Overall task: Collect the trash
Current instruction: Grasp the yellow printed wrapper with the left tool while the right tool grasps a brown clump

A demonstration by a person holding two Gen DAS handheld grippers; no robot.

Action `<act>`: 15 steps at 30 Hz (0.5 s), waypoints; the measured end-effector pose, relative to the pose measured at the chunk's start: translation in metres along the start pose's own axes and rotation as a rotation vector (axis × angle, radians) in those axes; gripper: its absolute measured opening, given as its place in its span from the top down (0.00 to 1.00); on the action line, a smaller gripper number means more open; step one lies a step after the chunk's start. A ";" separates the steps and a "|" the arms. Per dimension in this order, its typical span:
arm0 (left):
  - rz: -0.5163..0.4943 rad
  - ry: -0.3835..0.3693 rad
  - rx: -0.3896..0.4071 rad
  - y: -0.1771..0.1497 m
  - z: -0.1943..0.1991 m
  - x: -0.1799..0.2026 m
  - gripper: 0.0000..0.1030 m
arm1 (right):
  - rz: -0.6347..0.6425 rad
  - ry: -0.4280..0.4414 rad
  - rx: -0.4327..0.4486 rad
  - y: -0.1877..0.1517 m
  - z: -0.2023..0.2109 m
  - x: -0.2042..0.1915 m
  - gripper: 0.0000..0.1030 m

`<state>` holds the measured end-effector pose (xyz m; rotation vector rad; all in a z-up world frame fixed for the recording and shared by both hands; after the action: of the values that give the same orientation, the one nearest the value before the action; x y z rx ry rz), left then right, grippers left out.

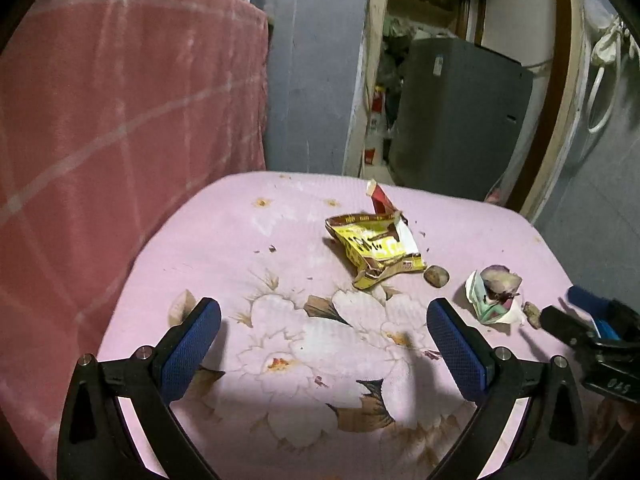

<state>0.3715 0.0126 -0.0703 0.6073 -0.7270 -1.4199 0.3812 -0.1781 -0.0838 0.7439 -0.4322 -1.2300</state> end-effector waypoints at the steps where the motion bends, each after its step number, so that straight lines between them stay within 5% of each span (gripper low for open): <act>1: -0.005 -0.003 -0.006 -0.001 -0.001 0.001 0.02 | -0.002 0.016 -0.021 -0.004 -0.004 -0.001 0.37; 7: -0.037 -0.007 -0.038 0.002 -0.014 0.008 0.02 | 0.013 0.028 -0.056 -0.007 -0.010 -0.004 0.53; 11: -0.039 -0.005 -0.048 0.010 -0.022 0.012 0.02 | 0.034 0.031 -0.077 -0.005 -0.020 -0.005 0.82; 15: -0.034 -0.015 -0.060 0.020 -0.033 0.018 0.02 | 0.005 0.067 -0.073 0.003 -0.023 -0.002 0.82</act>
<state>0.4094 -0.0059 -0.0753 0.5651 -0.6857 -1.4734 0.3978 -0.1690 -0.0977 0.7189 -0.3318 -1.2063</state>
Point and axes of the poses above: each gripper's, at about its wrist camera, not at the fingertips, and z roughly against the way its jaws point, x to its right, y to its top, the point moved 10 cm from there along -z, roughly the way its jaws point
